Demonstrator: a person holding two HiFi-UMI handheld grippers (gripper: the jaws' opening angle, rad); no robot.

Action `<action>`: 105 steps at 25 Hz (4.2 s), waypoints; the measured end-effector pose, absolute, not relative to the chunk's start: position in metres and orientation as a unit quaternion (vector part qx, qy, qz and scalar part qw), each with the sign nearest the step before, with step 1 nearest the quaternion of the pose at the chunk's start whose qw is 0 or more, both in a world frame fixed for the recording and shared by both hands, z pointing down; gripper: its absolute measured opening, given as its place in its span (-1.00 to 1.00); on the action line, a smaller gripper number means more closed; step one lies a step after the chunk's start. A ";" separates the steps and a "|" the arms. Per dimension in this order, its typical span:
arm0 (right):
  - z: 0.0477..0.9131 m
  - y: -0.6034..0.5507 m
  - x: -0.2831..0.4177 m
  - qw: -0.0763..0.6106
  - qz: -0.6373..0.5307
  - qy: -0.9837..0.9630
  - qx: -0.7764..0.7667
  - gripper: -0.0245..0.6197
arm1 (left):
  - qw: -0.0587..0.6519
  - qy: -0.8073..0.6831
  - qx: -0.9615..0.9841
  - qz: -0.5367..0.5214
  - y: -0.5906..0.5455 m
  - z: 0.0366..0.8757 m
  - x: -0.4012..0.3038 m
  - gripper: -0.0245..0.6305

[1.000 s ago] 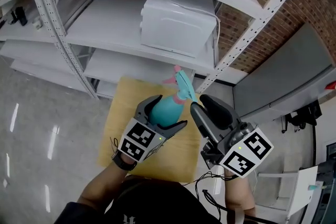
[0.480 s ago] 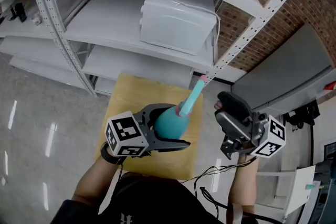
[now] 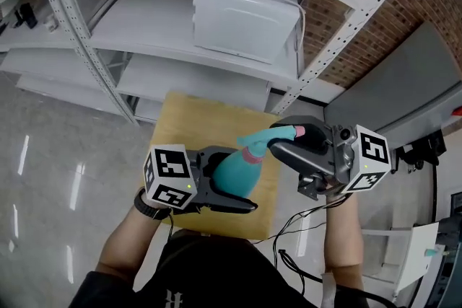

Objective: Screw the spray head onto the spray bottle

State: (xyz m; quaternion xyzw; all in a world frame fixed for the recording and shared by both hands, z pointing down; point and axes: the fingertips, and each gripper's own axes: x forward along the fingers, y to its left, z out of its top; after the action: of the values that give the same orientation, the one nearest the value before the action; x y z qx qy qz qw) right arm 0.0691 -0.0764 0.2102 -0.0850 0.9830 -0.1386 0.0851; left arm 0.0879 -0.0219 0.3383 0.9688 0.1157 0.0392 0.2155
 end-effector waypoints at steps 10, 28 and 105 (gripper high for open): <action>0.280 -0.133 0.084 0.090 -0.281 0.861 -0.415 -0.71 | 0.045 -0.309 0.923 0.226 -0.135 0.412 0.050 0.47; 0.206 -0.027 0.066 0.174 -0.090 0.975 0.105 -0.01 | 0.362 0.394 0.844 -0.011 0.063 0.316 0.087 0.47; 0.328 0.377 0.043 0.037 -0.148 0.911 -0.384 -0.92 | 0.130 -0.237 0.962 -0.030 0.389 0.342 -0.020 0.37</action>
State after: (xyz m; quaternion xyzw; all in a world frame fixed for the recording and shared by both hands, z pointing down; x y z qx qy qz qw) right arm 0.0430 0.3774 0.3283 -0.3836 0.9108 -0.1483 0.0370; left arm -0.0203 0.3893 0.3419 0.9624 -0.2367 -0.0300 0.1301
